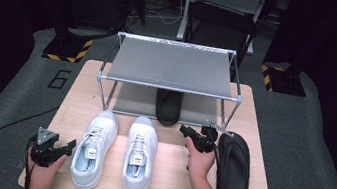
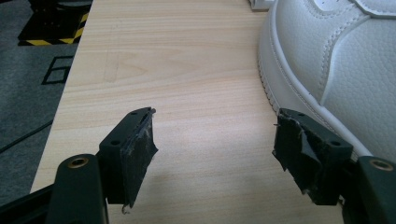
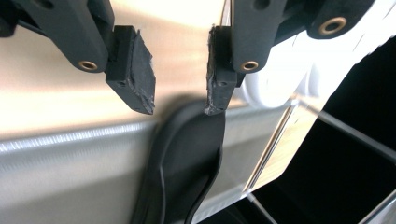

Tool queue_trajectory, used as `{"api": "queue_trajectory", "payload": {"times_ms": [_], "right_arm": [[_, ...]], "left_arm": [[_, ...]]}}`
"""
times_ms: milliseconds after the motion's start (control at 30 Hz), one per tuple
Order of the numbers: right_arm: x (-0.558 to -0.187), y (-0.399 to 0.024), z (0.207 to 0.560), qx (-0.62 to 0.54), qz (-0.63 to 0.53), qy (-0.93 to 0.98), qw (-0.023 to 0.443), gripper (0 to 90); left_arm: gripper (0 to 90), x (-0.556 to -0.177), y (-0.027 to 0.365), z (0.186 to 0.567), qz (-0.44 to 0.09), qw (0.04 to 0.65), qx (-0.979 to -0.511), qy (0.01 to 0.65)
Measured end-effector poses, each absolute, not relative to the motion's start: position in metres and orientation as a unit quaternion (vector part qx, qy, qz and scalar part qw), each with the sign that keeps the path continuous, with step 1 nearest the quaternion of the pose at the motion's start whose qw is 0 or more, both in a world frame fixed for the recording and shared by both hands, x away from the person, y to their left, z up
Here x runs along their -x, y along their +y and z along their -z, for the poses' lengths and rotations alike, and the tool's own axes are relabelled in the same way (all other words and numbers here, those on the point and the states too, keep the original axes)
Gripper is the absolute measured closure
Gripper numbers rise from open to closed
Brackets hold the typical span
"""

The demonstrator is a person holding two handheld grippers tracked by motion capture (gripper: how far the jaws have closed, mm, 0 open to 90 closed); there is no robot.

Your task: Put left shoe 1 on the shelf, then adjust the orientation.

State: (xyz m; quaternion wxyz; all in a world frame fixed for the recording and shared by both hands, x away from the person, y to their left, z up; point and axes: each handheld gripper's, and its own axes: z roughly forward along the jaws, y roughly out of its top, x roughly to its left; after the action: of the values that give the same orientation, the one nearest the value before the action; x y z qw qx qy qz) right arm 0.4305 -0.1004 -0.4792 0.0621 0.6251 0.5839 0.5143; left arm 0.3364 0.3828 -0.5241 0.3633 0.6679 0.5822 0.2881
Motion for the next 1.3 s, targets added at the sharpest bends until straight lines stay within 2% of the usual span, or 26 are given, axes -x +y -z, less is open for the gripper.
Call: {"api": "queue_trajectory", "payload": {"times_ms": [100, 367, 633, 933, 1300], "right_arm": [[-0.409, -0.109, 0.481, -0.611, -0.516, 0.596, 0.068, 61.6], [-0.356, -0.142, 0.483, -0.600, -0.509, 0.604, 0.125, 61.7], [-0.325, -0.175, 0.490, -0.629, -0.494, 0.587, 0.124, 62.3], [-0.311, -0.202, 0.486, -0.642, -0.468, 0.580, 0.178, 61.5], [-0.321, -0.207, 0.494, -0.644, -0.438, 0.598, 0.187, 58.5]], "left_arm": [[28.7, -0.337, 0.382, 0.525, -0.291, 0.369, -0.662, 0.584], [28.7, -0.337, 0.381, 0.524, -0.288, 0.364, -0.667, 0.583], [29.5, -0.337, 0.380, 0.524, -0.288, 0.364, -0.666, 0.584], [29.5, -0.337, 0.380, 0.524, -0.288, 0.363, -0.668, 0.582], [29.5, -0.337, 0.379, 0.525, -0.292, 0.366, -0.665, 0.582]]}}
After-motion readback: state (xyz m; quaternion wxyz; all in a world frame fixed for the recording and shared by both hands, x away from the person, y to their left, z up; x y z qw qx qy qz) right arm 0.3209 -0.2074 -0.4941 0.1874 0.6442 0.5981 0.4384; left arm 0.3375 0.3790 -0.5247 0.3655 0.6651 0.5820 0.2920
